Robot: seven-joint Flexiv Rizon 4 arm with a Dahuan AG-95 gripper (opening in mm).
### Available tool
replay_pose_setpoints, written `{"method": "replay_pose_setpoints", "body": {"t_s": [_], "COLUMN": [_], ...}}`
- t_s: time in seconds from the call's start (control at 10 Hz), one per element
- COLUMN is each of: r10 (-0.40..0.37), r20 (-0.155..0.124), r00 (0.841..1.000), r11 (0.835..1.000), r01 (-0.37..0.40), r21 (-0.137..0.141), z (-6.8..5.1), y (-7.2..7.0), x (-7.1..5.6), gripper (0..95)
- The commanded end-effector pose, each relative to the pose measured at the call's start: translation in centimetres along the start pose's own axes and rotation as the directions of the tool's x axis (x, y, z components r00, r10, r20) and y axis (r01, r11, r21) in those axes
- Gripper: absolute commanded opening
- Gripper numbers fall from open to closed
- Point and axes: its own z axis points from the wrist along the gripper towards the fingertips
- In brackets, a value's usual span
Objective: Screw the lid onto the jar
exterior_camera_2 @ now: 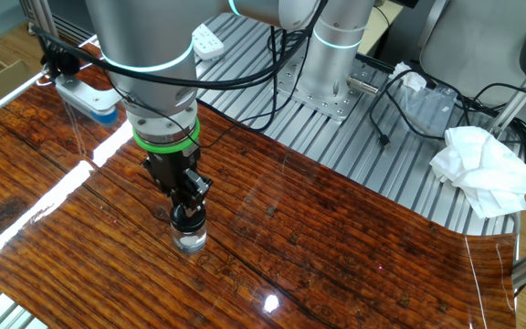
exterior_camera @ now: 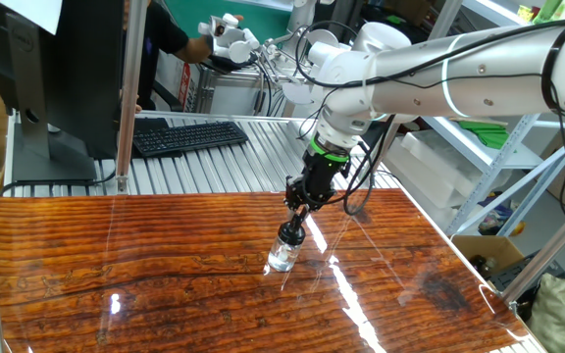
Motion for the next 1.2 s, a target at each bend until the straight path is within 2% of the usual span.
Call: {"method": "replay_pose_setpoints", "body": {"t_s": [0.1, 0.5, 0.9, 1.2], "r10": [0.004, 0.030, 0.091, 0.158], "r20": [-0.001, -0.001, 0.000, 0.006], "r00": [1.000, 1.000, 0.996, 0.987], "r11": [1.000, 1.000, 0.996, 0.987], "r01": [-0.004, -0.030, -0.091, -0.158], "r21": [0.000, -0.004, 0.001, -0.016], "z": [0.13, 0.12, 0.12, 0.12], "y": [0.03, 0.02, 0.01, 0.00], "x": [-0.05, -0.05, -0.05, -0.05], "gripper": [0.0, 0.0, 0.0, 0.0]}}
